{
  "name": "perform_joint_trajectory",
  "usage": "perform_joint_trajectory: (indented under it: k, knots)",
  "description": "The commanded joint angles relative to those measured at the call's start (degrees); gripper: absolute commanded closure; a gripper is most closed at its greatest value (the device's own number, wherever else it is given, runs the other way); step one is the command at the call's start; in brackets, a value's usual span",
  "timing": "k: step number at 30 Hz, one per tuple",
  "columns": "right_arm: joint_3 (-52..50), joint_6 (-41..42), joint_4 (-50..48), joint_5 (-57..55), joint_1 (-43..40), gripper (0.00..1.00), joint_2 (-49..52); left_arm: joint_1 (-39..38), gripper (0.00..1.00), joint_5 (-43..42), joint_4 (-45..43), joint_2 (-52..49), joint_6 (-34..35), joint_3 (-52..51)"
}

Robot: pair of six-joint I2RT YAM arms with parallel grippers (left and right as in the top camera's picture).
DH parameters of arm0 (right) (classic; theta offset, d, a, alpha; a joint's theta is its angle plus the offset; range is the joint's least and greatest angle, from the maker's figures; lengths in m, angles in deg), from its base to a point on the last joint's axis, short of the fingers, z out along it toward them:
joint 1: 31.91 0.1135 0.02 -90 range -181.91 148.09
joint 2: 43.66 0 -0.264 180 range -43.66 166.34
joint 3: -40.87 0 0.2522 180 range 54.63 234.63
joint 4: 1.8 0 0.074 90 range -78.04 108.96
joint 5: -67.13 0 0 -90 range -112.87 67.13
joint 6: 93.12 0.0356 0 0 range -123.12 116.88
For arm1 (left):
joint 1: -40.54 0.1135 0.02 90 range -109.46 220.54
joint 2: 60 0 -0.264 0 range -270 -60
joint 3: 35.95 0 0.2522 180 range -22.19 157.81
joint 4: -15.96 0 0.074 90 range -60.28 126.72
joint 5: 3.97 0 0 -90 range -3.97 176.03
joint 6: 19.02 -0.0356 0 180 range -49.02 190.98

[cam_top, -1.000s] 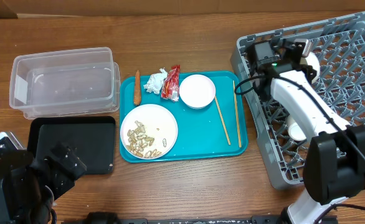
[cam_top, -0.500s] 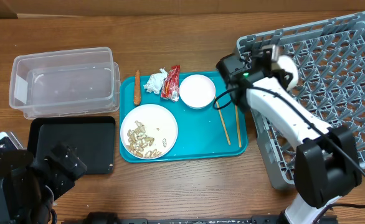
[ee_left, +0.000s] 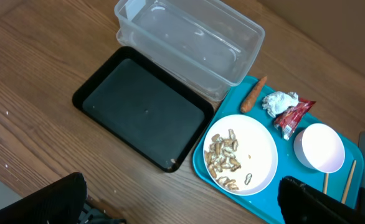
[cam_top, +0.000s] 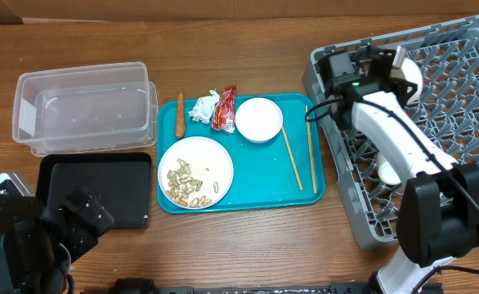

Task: Sort waste into correct bins and load items into the dishwasher
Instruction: 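Stand the white saucer upright in the rack's back slots, release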

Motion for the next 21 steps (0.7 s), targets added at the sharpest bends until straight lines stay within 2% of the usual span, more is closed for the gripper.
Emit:
perform_joint_trajectory:
  k: [1,7,21]
  knots:
    - [1.46,-1.25,-1.18,-2.34,-3.26,0.96,-0.48,-0.39,0.00,1.01,-0.09,0.02,0.74,-0.35]
    - [1.29,-1.20,-1.03,0.63,-6.62,0.96,-0.46,-0.39,0.00,1.01,-0.11,0.02,0.74,-0.35]
    - [-1.33,-1.18,-0.13,3.17,-5.62,0.96,0.55,-0.39,0.00,1.01,-0.11,0.02,0.74,-0.35]
